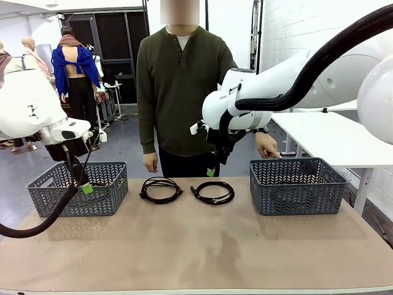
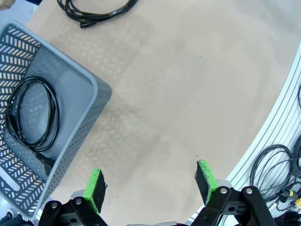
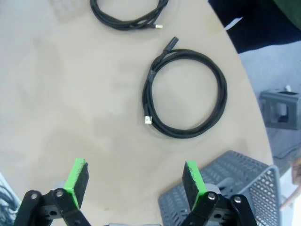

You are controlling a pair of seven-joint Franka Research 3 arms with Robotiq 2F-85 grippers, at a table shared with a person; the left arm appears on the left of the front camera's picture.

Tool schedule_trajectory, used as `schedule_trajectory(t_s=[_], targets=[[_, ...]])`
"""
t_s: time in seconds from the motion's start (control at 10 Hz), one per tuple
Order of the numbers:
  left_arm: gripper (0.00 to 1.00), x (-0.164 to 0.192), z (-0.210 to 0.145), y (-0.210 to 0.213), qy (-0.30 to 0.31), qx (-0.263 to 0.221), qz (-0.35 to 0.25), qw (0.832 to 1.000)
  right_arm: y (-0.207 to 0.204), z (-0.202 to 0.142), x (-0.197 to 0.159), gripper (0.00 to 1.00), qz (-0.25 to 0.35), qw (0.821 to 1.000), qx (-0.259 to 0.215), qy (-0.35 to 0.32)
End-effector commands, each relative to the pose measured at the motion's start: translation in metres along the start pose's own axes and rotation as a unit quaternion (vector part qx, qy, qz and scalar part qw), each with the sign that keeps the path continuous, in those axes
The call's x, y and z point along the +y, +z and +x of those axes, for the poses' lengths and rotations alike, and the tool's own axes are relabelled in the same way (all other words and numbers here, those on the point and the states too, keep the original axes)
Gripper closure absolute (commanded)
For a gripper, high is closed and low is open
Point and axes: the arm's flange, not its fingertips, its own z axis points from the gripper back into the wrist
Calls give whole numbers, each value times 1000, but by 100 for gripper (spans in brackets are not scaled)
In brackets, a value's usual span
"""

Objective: Organize the cables according to human instructions.
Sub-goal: Pick up a bundle of cables and place it in the basket indicated by the human.

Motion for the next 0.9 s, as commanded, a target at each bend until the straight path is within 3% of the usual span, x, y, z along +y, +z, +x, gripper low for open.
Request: schedule_trajectory(t_s=[0.0, 0.6, 0.8], targets=[[0, 0, 0, 1, 1, 3, -1, 1000, 6, -3, 0, 0, -4, 1000, -8, 0], [0, 0, 0, 1, 1, 3, -1, 1000, 6, 1, -1, 0, 0, 1000, -5, -1], [0, 0, 0, 1, 1, 3, -1, 1000, -17, 15, -6, 0, 15, 1000, 7, -18]])
